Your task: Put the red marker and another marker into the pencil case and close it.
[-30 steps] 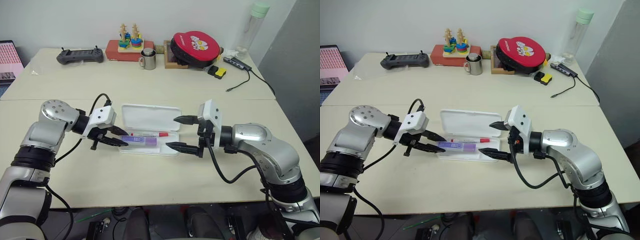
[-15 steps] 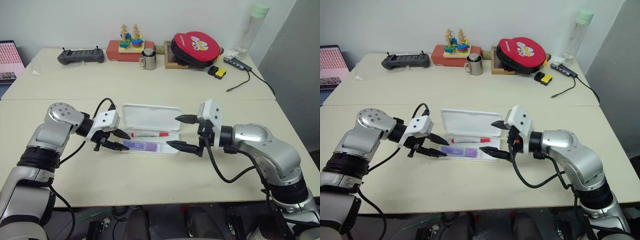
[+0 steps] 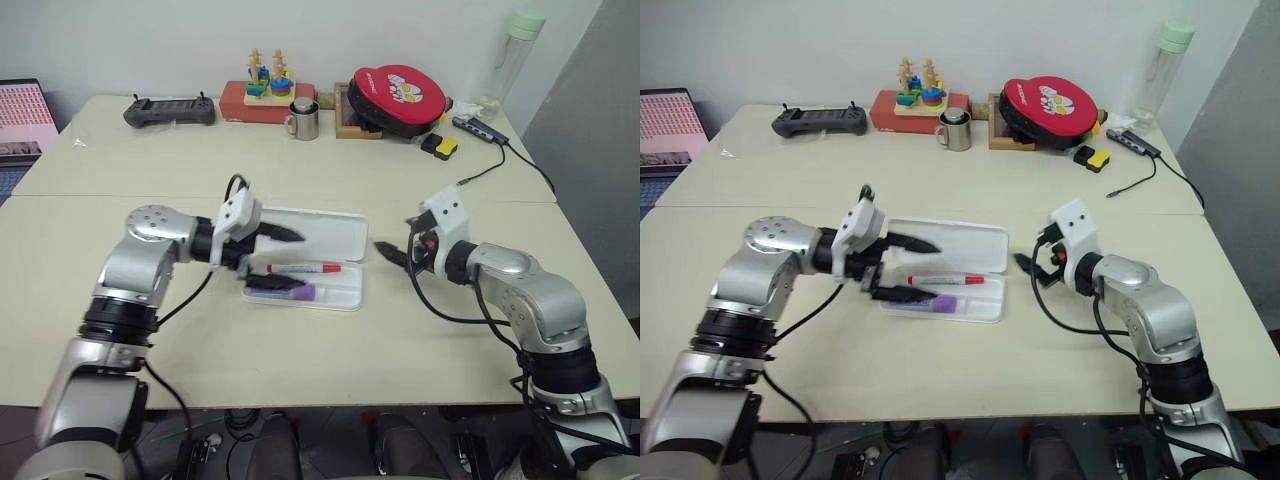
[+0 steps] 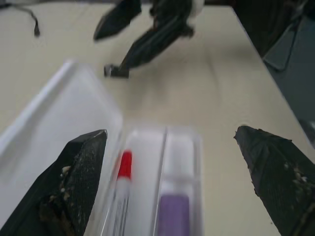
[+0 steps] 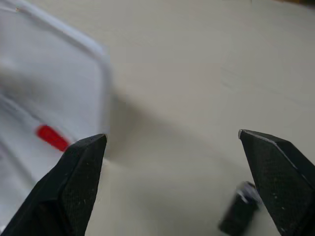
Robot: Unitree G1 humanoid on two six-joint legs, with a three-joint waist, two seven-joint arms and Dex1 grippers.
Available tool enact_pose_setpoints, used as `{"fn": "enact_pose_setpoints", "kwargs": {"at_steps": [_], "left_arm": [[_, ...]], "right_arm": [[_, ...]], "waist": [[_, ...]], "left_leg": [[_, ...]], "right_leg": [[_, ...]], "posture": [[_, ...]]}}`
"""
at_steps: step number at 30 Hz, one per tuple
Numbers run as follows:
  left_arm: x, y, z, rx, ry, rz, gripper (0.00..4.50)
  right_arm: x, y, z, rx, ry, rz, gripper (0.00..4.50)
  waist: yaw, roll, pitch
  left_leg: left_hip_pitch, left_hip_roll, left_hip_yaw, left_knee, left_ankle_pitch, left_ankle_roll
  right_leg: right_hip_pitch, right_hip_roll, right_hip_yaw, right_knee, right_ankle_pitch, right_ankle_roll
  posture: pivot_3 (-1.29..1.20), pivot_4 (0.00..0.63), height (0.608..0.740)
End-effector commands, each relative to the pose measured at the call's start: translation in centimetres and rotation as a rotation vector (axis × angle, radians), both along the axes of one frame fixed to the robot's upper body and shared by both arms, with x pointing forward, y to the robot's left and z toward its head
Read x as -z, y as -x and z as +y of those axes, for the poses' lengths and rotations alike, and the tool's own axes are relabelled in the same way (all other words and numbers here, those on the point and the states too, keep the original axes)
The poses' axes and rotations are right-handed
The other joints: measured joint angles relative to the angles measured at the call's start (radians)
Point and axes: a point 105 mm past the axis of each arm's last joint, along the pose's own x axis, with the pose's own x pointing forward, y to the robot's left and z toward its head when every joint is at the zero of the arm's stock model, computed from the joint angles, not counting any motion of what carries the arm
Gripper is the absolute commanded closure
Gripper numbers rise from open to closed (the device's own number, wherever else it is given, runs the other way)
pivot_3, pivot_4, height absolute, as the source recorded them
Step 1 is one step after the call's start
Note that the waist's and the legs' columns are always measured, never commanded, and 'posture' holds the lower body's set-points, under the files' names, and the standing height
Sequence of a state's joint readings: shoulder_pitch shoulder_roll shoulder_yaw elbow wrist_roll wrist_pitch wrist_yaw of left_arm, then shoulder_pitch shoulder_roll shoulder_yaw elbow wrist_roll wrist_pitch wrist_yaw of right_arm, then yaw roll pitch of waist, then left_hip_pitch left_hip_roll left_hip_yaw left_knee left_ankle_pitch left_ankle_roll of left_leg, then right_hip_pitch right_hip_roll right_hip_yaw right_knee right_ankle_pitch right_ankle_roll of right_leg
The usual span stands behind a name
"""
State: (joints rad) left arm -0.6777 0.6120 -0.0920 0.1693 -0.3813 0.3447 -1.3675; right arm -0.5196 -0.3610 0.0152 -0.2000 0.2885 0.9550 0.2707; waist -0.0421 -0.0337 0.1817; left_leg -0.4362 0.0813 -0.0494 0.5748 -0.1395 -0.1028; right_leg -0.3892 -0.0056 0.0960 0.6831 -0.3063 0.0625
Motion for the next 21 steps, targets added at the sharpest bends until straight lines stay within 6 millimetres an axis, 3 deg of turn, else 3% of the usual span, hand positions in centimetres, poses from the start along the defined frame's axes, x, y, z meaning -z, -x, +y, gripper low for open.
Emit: {"fn": "enact_pose_setpoints", "kwargs": {"at_steps": [1,8,13,16,21], "left_arm": [[-0.9,-0.3,-1.8,-0.075,0.102,-0.025,0.07],[-0.5,-0.3,-4.2,-0.103,0.146,-0.058,0.07],[-0.3,-0.4,-4.5,-0.093,0.132,-0.070,0.07],[-0.1,-0.8,-4.5,-0.105,0.113,-0.094,0.00],[-0.1,-0.8,-4.5,-0.102,0.117,-0.096,0.00]], "right_arm": [[0.0,-0.9,-2.8,0.182,0.031,-0.024,0.00],[3.2,-0.6,-3.2,0.253,0.033,0.091,0.00],[3.4,-0.6,-2.1,0.214,-0.004,0.106,0.00],[3.7,-0.8,-2.3,0.225,0.012,0.107,0.51],[3.6,-0.7,-2.1,0.217,0.014,0.099,1.77]], "waist": [[0.000,0.000,0.000],[-0.006,0.000,0.000],[-0.011,0.000,0.000],[-0.012,0.000,0.000],[-0.013,0.000,0.000]], "left_leg": [[0.000,0.000,0.000,0.000,0.000,0.000],[0.000,0.000,0.000,0.000,0.000,0.000],[0.001,0.000,0.000,0.000,0.000,0.000],[0.001,0.000,0.000,0.000,0.000,0.000],[0.001,0.000,0.000,0.000,0.000,0.000]], "right_leg": [[0.000,0.000,0.000,0.000,0.000,0.000],[0.000,0.000,0.000,0.000,0.001,-0.001],[0.001,0.000,0.001,0.000,0.001,0.000],[0.001,0.000,0.000,0.000,0.001,0.000],[0.001,0.000,0.001,0.000,0.001,0.000]], "posture": [[0.00,0.150,0.740],[0.00,0.150,0.740],[0.00,0.150,0.740],[0.00,0.150,0.740],[0.00,0.150,0.740]]}}
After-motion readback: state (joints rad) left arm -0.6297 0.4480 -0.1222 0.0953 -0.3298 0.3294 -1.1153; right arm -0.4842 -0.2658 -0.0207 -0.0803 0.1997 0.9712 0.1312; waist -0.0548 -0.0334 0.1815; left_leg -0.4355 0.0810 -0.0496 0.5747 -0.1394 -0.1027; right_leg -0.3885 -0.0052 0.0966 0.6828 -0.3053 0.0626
